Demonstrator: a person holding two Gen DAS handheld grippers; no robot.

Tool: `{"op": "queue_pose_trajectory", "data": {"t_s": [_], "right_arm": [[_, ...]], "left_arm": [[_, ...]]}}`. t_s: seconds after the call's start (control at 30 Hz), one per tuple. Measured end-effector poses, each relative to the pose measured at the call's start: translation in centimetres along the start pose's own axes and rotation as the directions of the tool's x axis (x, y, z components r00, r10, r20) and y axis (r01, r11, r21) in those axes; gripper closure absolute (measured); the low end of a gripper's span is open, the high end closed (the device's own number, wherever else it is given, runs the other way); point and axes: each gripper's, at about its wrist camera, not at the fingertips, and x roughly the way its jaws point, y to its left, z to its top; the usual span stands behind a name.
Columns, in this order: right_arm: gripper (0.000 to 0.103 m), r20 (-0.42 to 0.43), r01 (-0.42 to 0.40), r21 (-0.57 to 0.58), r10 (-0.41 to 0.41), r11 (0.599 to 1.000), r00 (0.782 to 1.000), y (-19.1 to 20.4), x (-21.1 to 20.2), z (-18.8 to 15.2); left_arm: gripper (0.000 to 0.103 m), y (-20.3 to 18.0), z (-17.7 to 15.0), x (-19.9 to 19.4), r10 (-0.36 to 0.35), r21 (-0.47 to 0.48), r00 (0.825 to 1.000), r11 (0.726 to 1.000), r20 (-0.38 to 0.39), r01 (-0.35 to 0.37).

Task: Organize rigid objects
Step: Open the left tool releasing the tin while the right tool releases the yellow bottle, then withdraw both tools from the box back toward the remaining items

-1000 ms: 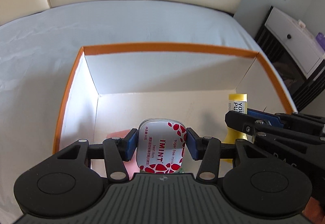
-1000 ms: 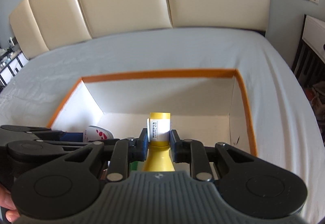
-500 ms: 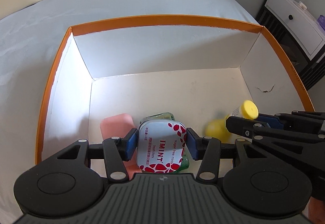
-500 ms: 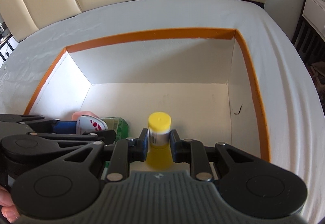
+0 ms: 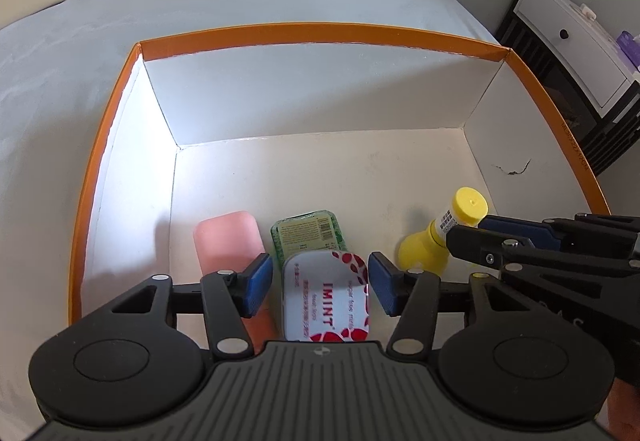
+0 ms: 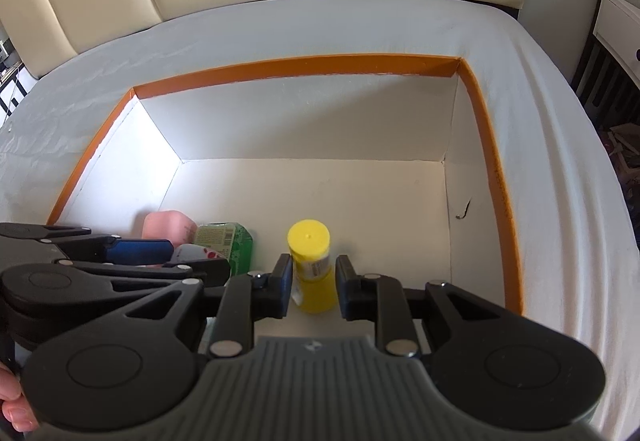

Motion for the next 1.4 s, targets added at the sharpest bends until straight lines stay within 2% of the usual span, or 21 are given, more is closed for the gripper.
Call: {"op": "queue_pose_trajectory", "data": {"t_s": [0.17,0.4,0.57,0.77,0.87,0.97,1.17,1.33,1.4], "right_arm": [[0.075,0.002,0.013,-0.002,-0.013,1.0,1.0,0.1,-0.1,-0.1],[0.064,0.031,0.031,0.001,-0.031,1.0,0.999,0.2,-0.6,0.1],[0.055,0.054,0.039,-0.018,-0.038,0.999,0.998,0.4,-1.1,0.2],[0.052,0.094,0.058,-0.068,-0.052,0.996,0.994,1.1,-2.2,0.0],[0.05,0.117,0.063,-0.082,-0.053,0.995,0.992,1.2,-3.0,0.0],[0.048,0.152,0.059,-0.098,-0.044,0.993,0.987,1.3,-4.1,-0.2],[0.043,0.256,0.059,-0.151,-0.019,0.987,0.966,1.6,-7.3,-1.7],[0.043,0.317,0.05,-0.167,0.005,0.985,0.949,1.5,-9.6,-3.6],[0.043,0.333,0.041,-0.171,0.018,0.984,0.943,1.4,-10.4,-4.5]], "left_arm": [[0.032,0.2,-0.1,0.0,0.004,-0.003,1.0,1.0,-0.005,-0.004],[0.021,1.3,-0.1,-0.1,-0.023,-0.061,1.0,0.998,0.003,0.023],[0.021,1.9,-0.1,-0.2,-0.042,-0.119,0.999,0.992,0.009,0.042],[0.021,2.0,-0.6,-1.4,-0.023,-0.137,0.997,0.99,0.076,0.033],[0.028,2.1,-0.9,-2.0,-0.021,-0.148,0.993,0.988,0.12,0.039],[0.03,1.9,-1.2,-3.1,-0.019,-0.152,0.983,0.987,0.18,0.047],[0.03,0.8,-1.7,-6.7,-0.025,-0.121,0.947,0.99,0.321,0.067],[0.03,-0.1,-2.8,-9.3,-0.035,-0.115,0.921,0.99,0.387,0.085],[0.03,-0.4,-3.6,-9.9,-0.032,-0.123,0.918,0.989,0.396,0.087]]}}
